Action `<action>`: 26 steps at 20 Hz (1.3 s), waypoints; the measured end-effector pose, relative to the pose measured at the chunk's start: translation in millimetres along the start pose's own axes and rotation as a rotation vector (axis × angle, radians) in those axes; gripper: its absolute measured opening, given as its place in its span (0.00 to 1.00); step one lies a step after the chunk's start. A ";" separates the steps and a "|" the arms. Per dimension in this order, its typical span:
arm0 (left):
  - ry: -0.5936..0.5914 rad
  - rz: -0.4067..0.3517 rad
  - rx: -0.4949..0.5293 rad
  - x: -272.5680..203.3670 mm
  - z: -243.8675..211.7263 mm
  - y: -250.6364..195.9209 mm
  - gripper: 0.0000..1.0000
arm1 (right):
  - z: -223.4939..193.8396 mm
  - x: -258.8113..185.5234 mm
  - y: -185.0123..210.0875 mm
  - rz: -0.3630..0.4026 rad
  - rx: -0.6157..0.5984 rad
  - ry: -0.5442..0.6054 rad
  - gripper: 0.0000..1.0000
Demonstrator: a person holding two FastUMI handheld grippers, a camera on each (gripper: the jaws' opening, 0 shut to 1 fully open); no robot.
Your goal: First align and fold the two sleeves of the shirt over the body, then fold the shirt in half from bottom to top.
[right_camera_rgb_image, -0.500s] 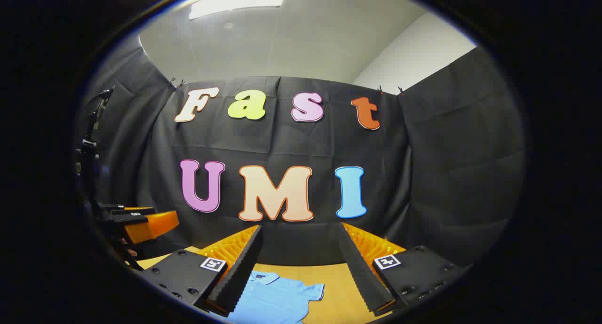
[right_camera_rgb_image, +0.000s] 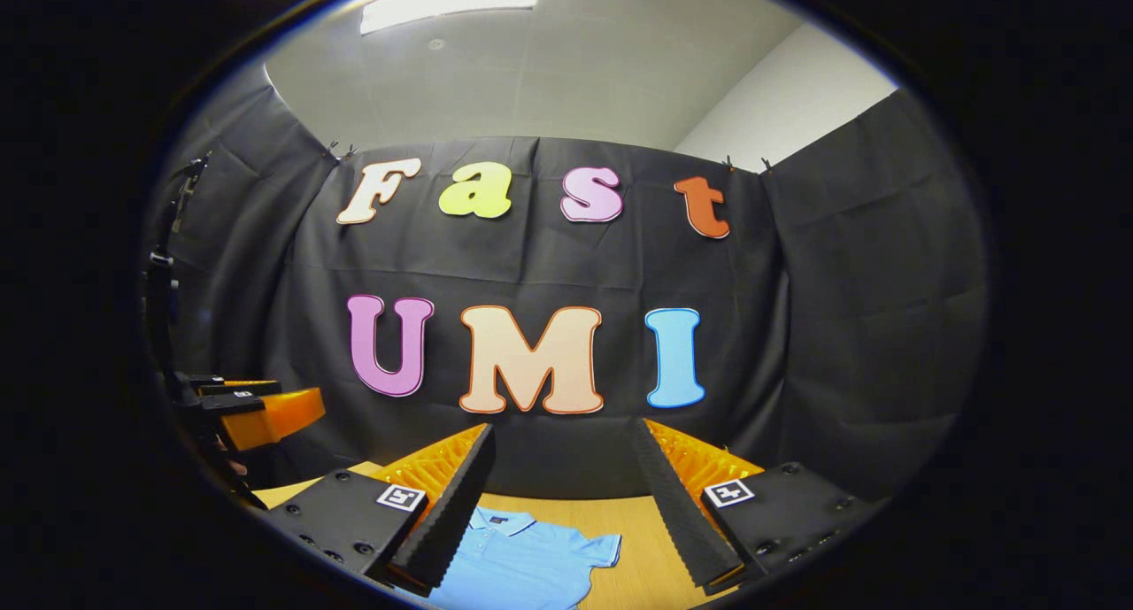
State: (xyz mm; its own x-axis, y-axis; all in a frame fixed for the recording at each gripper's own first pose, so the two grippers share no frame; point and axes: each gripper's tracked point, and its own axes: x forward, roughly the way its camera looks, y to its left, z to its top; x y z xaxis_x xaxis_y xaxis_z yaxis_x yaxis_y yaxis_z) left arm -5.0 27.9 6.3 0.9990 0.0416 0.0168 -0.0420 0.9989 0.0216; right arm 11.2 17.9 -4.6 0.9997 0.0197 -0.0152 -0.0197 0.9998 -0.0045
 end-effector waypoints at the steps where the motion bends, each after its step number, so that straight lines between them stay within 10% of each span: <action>1: -0.002 0.000 0.001 -1.2 0.1 2.8 0.94 | 0.8 0.3 2.9 -0.002 0.003 -0.001 0.98; 11: 0.019 -0.026 -0.021 -11.6 -9.9 30.2 0.95 | -33.1 13.7 2.0 -0.047 -0.073 0.069 0.98; 26: 0.089 0.154 0.064 34.1 -39.2 28.9 0.95 | -245.7 140.7 -79.8 0.030 -0.101 0.399 0.99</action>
State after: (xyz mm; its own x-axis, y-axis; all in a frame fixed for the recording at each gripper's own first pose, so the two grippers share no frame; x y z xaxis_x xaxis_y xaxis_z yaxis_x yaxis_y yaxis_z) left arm 28.5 59.0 -31.7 0.9779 0.1990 -0.0637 -0.1931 0.9771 0.0895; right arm 149.8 -60.3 -252.1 0.9146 0.0257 -0.4036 -0.0701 0.9930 -0.0955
